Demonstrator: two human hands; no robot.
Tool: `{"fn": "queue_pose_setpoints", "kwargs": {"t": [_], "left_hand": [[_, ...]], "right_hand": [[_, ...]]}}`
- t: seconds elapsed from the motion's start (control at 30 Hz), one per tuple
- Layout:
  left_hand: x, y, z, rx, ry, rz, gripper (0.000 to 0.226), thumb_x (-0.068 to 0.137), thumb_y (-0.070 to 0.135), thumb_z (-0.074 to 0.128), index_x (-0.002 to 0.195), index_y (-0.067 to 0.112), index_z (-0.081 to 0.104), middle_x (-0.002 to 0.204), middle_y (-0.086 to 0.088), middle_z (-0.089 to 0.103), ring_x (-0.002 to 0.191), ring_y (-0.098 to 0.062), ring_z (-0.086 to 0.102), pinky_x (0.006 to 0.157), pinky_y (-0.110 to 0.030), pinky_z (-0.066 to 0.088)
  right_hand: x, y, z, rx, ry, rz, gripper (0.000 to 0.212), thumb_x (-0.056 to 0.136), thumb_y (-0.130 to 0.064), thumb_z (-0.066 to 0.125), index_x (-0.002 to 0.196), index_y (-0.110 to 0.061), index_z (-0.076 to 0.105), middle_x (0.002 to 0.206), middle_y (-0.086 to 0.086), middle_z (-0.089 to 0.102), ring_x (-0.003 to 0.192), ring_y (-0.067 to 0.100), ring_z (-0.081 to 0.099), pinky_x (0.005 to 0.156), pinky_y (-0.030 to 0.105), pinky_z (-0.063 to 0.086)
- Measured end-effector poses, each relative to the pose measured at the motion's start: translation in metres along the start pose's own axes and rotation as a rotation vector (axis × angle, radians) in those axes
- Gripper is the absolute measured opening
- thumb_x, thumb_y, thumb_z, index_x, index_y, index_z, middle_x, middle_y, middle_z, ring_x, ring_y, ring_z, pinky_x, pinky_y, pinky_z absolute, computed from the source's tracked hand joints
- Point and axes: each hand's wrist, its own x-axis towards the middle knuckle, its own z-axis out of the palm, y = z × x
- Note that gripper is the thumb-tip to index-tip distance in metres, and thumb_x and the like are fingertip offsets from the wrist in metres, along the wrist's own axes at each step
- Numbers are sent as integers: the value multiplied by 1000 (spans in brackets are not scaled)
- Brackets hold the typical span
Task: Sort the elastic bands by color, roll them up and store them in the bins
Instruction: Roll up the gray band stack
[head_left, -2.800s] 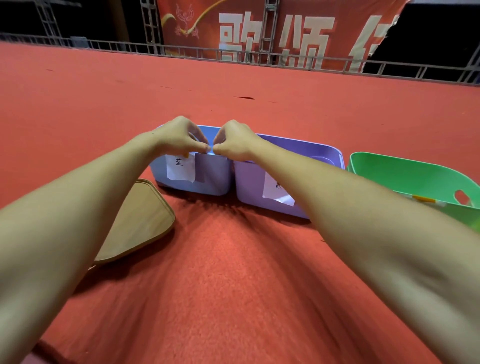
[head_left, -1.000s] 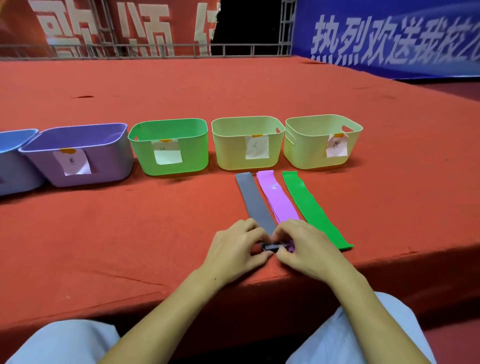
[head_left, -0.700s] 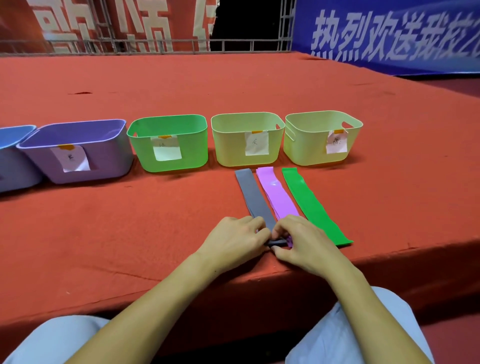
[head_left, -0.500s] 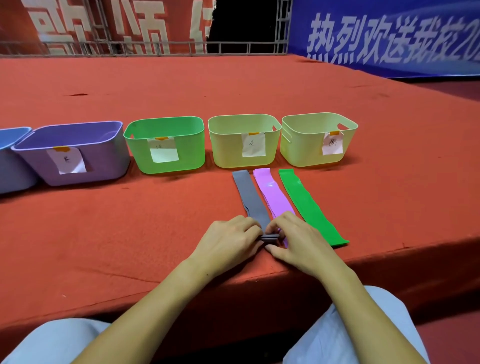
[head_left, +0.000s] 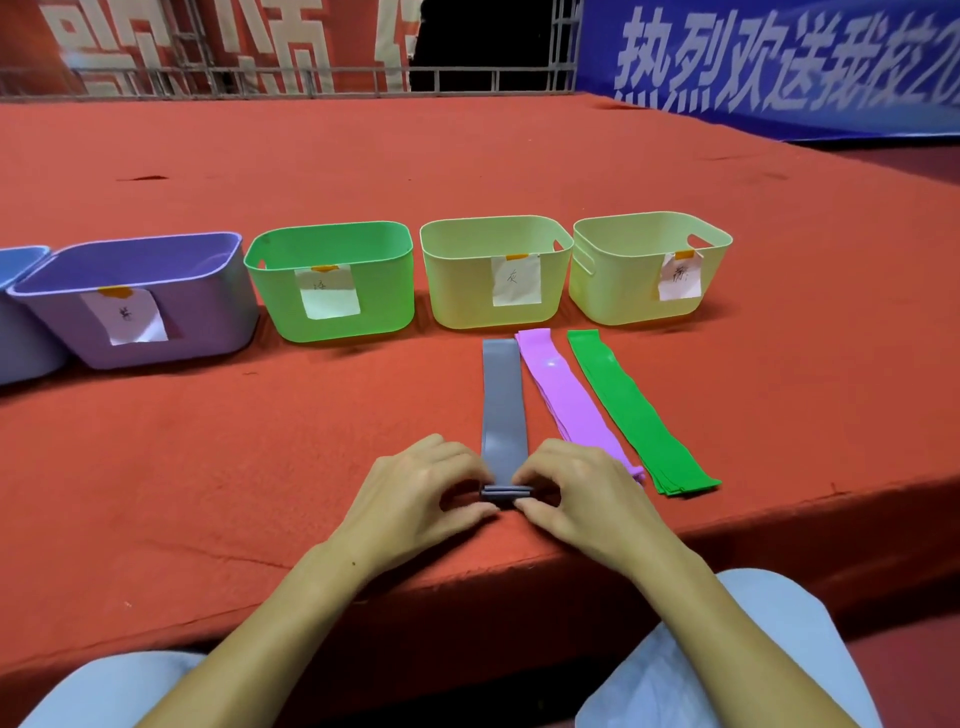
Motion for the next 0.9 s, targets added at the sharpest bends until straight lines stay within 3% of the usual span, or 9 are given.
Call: {"fn": "queue_pose_setpoints", "kwargs": {"t": [0.17,0.27,0.43,0.63,0.77,0.9], "left_hand": [[1,4,-2,-6,-14,-5,16,101,52,67,110,39,65,106,21,62,86,2,51,59,-38,51],[2,4,-3,-50,-2,-32,15,105,51,61,111,38,65,107,20,66,93,-2,61,64,-38,53],[6,6,-10,-52,-55,-55,16,106,48,58,111,36,65,105,17,71,98,-10,67,71,-42,55],[0,9,-17,-232,-121,-220,18,97,51,63,111,40,67,104,27,73,97,3,69,82,-39,56],[-1,15,-14,-293,-73,-297,14,96,46,66,109,42,67,99,28,71,92,3,68,82,-40,56],[5,19,-10,-291,-62,-444,15,93,50,61,104,47,71,97,36,71,94,1,67,87,-41,56]], "right_hand": [[6,-1,-3,84,-45,33,13,83,-36,74,95,-33,73,93,-15,62,84,6,62,77,42,56],[8,-2,-5,95,-69,28,20,86,-41,83,100,-34,71,94,-14,62,85,6,62,79,38,55],[9,-5,-7,74,-48,-30,17,93,-48,73,100,-35,66,89,-15,63,82,5,61,76,38,54],[6,-11,-10,117,-93,30,22,92,-57,66,101,-38,72,85,-18,71,82,4,64,76,38,54],[11,-8,-9,266,-112,153,8,91,-41,77,93,-33,77,84,-21,75,83,1,69,82,38,56],[15,-12,-4,249,-89,212,6,93,-37,75,92,-32,79,86,-19,72,83,0,67,83,37,56]]}}
